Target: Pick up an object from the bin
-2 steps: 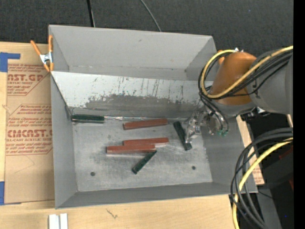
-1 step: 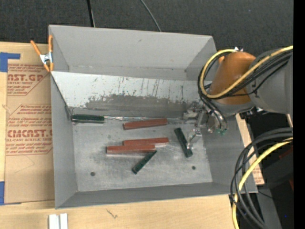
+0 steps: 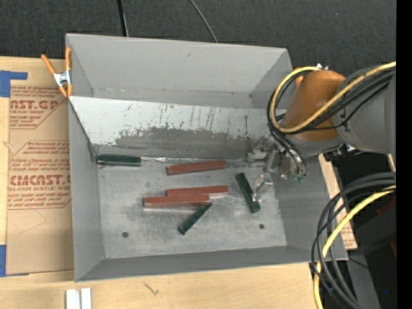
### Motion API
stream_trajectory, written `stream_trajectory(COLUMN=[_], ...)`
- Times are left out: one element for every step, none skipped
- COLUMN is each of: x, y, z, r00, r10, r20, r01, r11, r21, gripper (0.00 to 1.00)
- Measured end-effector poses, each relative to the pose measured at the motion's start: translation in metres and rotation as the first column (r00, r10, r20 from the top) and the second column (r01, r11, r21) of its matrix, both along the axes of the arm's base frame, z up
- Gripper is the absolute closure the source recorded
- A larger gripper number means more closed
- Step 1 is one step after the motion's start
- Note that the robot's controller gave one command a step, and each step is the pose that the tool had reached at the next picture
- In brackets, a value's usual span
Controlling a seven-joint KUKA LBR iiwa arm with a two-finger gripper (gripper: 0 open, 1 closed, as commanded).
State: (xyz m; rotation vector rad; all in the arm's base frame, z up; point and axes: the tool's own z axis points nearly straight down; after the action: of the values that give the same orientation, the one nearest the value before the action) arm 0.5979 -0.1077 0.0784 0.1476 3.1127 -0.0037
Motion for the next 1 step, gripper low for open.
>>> stream_trajectory(x=[-0.0142], y=[0.073], z=[-0.0015], r00=[0.999], r10=[-0.044], r20=[0.001], r01=[0.044], r11=[0.999], r21=[0.005], gripper=[1.0])
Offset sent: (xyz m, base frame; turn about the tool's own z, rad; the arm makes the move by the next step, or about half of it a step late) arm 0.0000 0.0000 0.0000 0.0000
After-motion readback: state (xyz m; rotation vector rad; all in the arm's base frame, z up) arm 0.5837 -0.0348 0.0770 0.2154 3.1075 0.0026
